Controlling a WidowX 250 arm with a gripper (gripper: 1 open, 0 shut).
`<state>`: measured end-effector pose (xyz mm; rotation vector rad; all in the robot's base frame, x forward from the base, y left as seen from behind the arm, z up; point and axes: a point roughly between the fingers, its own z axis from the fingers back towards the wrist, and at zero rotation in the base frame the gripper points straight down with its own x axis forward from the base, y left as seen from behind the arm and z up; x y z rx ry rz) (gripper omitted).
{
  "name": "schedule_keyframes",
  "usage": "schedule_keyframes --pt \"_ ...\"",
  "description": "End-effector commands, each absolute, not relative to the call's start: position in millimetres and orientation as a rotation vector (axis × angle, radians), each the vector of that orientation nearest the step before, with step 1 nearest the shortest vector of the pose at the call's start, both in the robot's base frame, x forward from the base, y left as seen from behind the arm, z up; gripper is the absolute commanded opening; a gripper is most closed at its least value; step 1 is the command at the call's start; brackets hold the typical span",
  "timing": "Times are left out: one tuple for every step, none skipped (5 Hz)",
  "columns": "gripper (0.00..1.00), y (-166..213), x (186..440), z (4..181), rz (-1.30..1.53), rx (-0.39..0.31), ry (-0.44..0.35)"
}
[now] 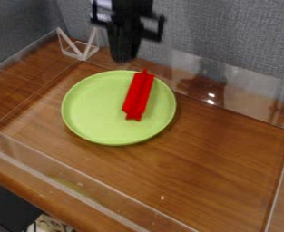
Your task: Put the red object on the left side
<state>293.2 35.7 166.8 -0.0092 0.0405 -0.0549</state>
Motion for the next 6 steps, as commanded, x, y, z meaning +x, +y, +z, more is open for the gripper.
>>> schedule_keyframes --pt "1.00 33 289 163.7 -0.064 0.002 0.005" --pt "1.00 34 297 139.6 -0.075 0.005 0.042" --pt "1.00 36 308 115.7 -0.082 0.005 0.069" --pt "1.00 38 318 98.2 -0.092 0.006 0.089" --pt "0.00 38 313 83.7 -0.095 0.005 0.097" --pt "0.00 38 305 76.4 -0.100 0.003 0.097"
